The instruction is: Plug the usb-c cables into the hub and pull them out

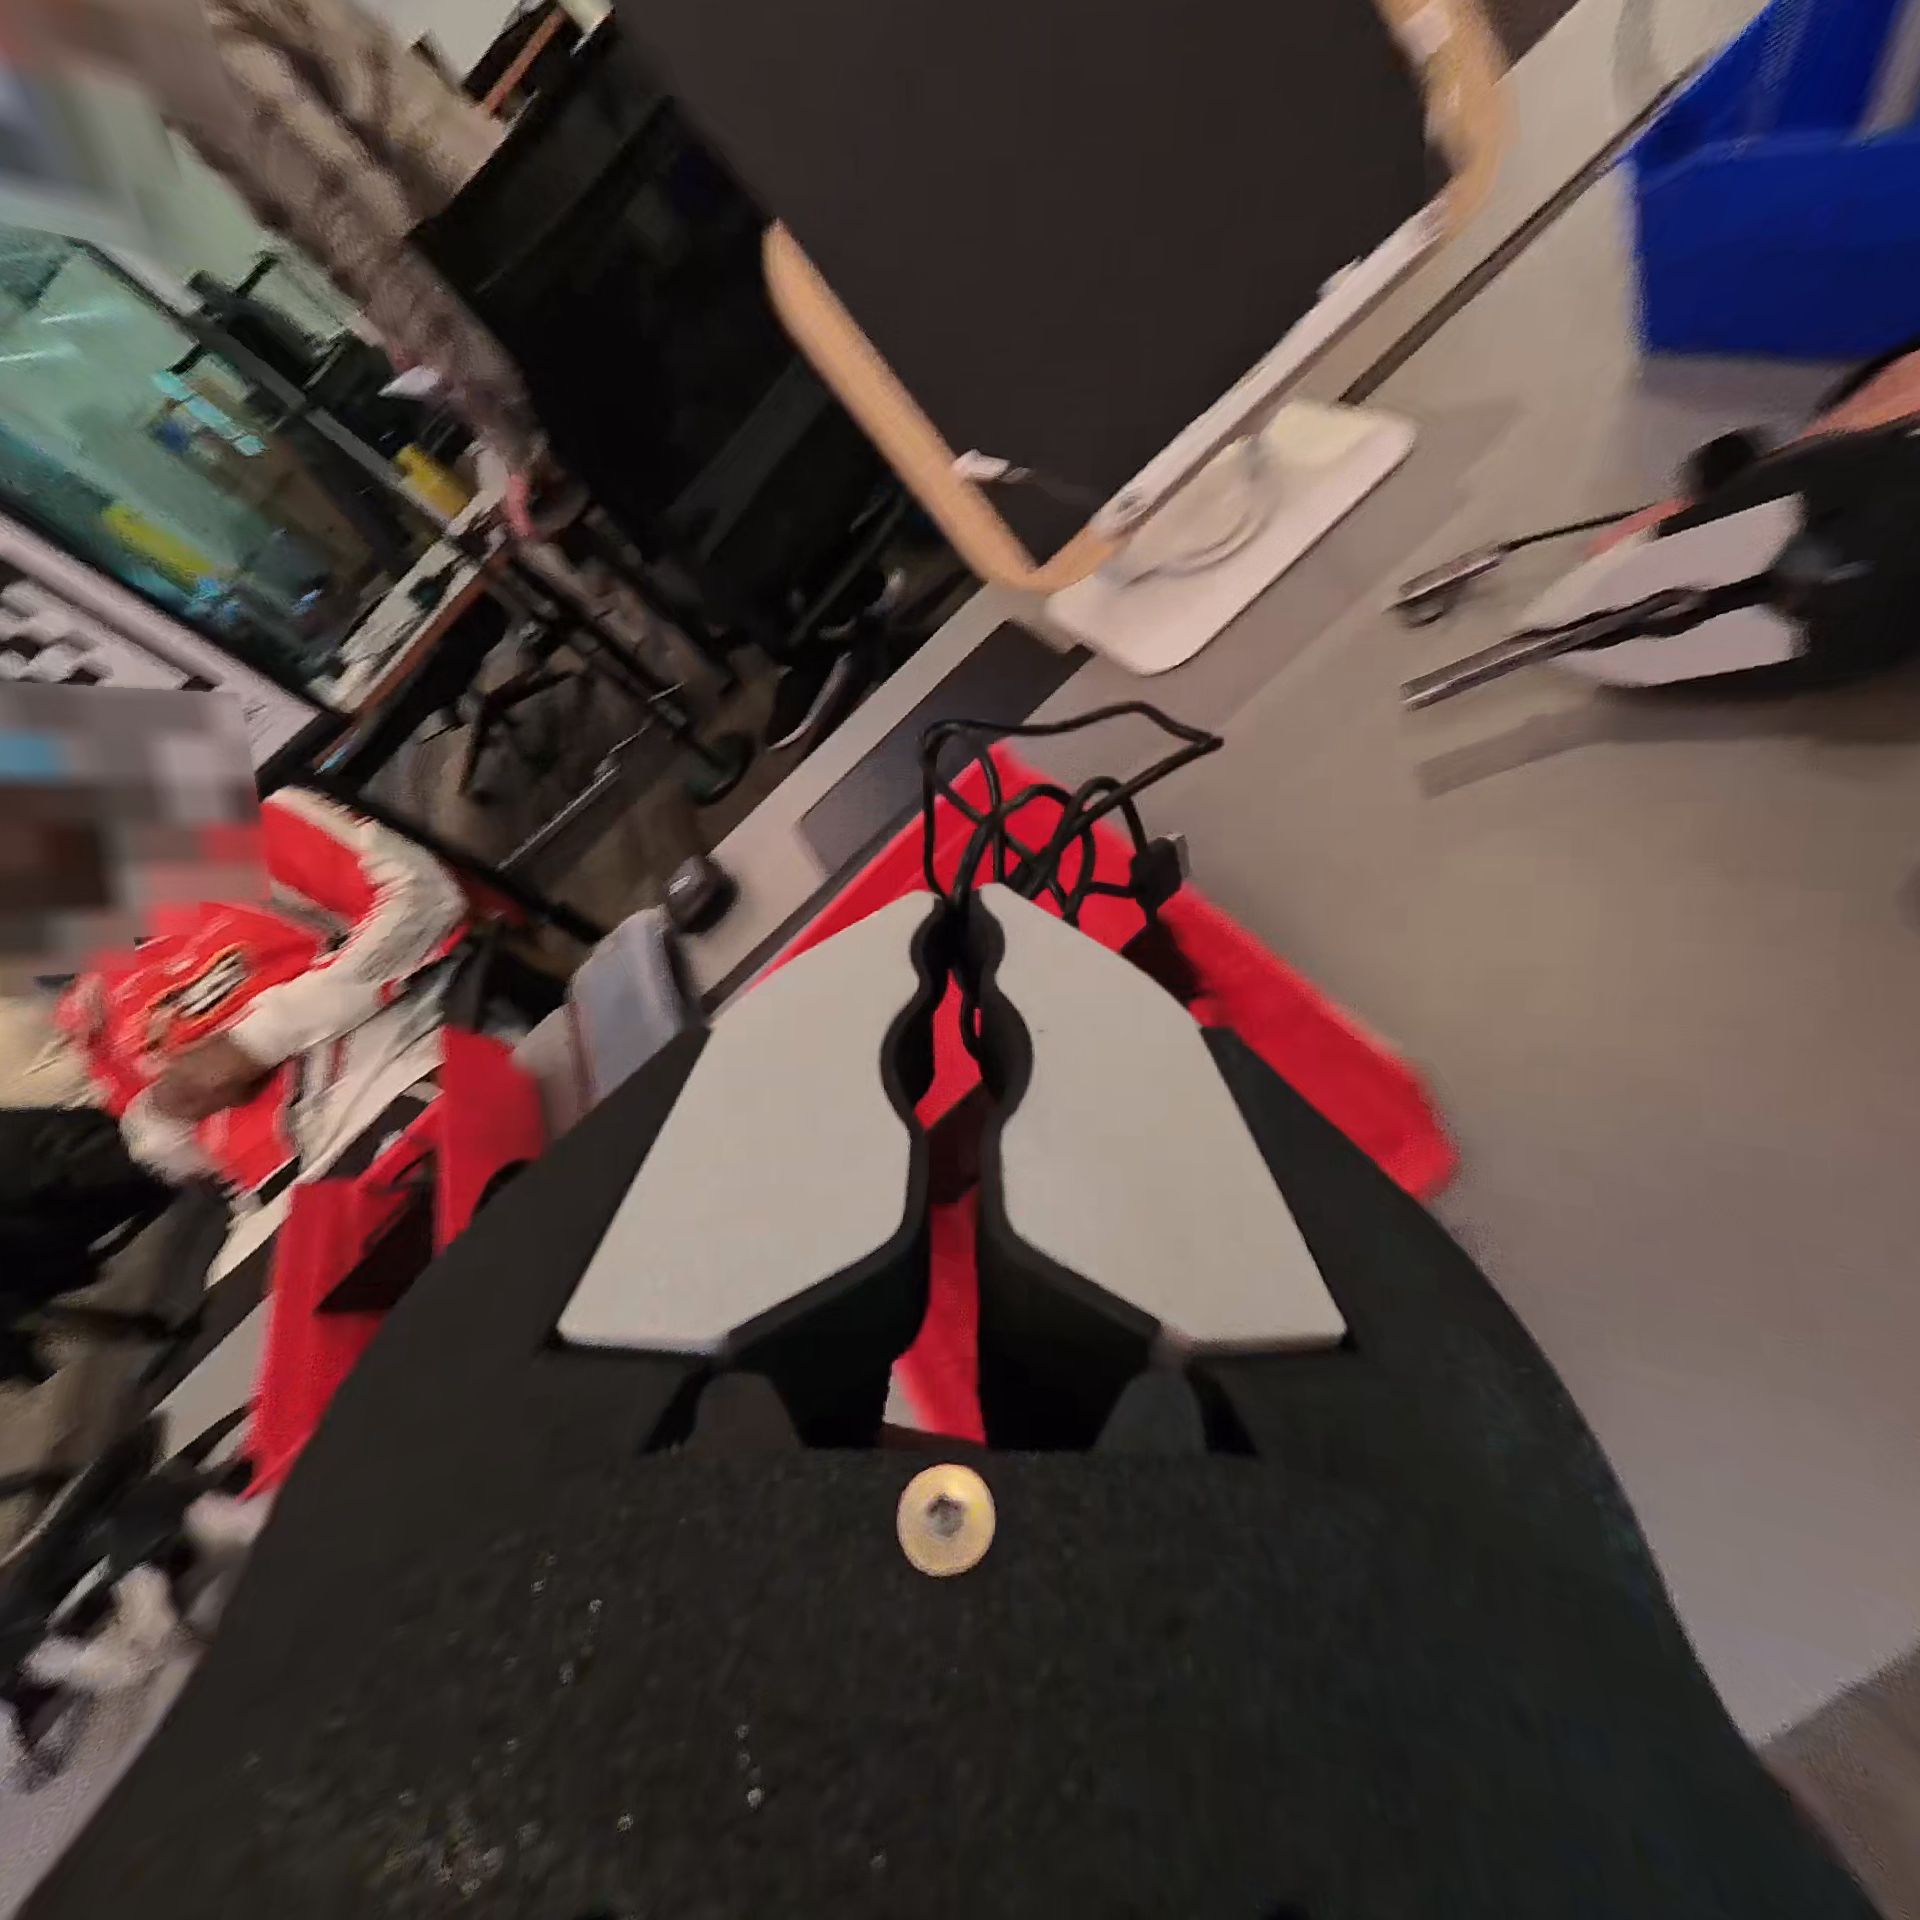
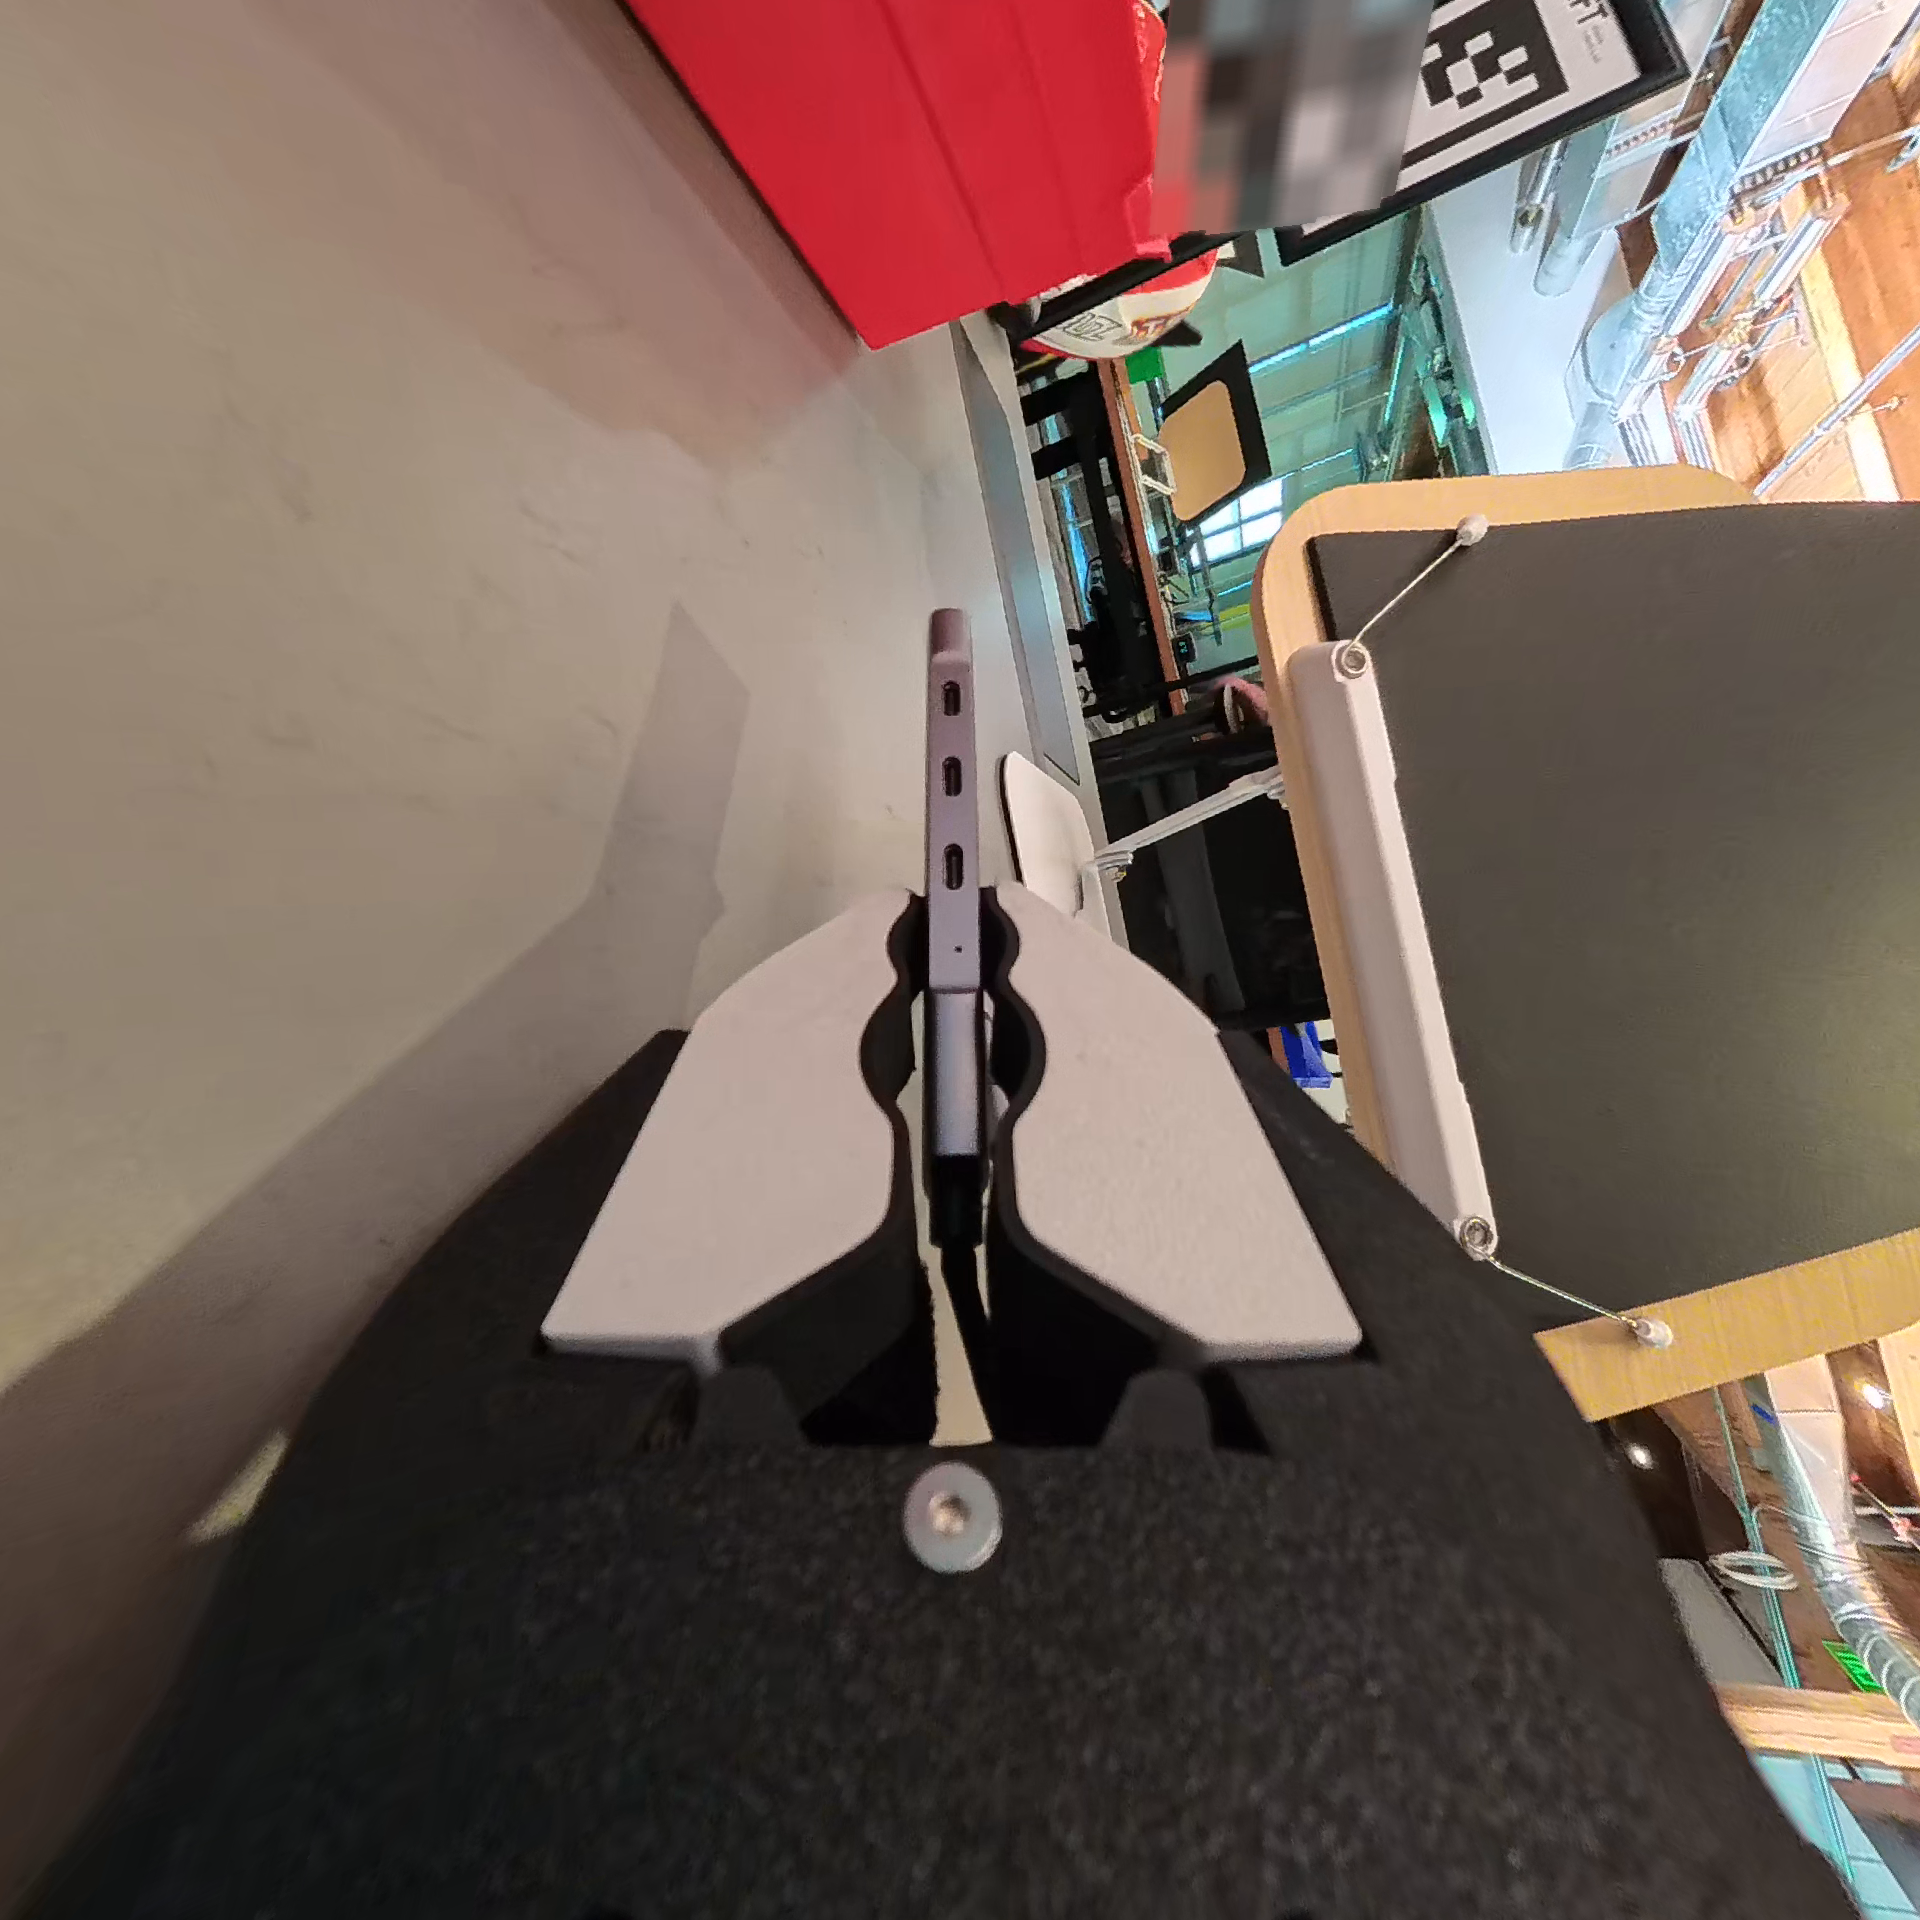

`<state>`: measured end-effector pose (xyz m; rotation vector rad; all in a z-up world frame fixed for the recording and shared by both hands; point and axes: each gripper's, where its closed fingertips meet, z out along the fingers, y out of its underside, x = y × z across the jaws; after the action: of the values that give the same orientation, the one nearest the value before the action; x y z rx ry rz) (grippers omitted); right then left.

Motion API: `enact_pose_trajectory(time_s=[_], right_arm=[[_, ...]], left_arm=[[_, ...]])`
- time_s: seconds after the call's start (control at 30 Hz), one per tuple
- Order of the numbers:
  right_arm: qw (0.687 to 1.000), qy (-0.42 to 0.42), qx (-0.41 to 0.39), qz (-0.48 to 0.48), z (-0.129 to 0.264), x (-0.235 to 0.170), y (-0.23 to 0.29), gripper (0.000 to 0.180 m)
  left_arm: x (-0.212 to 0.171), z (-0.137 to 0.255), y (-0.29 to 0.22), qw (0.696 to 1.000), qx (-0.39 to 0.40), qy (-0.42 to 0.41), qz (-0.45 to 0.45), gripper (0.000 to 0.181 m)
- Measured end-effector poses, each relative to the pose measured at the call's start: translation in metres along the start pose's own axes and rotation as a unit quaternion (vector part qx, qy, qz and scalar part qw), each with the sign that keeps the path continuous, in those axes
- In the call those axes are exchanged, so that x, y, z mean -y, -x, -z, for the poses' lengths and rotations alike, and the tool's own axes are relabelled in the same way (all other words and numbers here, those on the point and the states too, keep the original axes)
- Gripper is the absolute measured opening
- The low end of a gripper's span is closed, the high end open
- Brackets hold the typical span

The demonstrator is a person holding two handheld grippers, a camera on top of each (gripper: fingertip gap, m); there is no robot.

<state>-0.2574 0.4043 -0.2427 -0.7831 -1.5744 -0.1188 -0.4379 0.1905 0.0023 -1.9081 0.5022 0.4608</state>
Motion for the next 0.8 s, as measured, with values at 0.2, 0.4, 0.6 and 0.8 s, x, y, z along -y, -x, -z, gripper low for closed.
enact_pose_trajectory(time_s=[0.2, 0.4, 0.6, 0.8], right_arm=[[1.0, 0.001, -0.001, -0.006, 0.001, -0.001, -0.001, 0.009], [1.0, -0.003, -0.002, -0.012, 0.001, 0.0, -0.002, 0.009], [1.0, -0.002, 0.004, -0.006, 0.001, 0.0, 0.0, 0.009], [1.0, -0.001, 0.004, -0.009, 0.001, -0.001, 0.0, 0.009]], left_arm=[[0.015, -0.003, -0.111, 0.99, -0.13, -0.058, 0.013, 0.001], [-0.042, -0.04, -0.196, 0.98, -0.137, 0.007, -0.144, 0.002], [-0.094, -0.055, -0.259, 0.959, -0.208, 0.045, -0.189, 0.002], [-0.096, -0.029, -0.277, 0.962, -0.271, 0.015, 0.009, 0.025]])
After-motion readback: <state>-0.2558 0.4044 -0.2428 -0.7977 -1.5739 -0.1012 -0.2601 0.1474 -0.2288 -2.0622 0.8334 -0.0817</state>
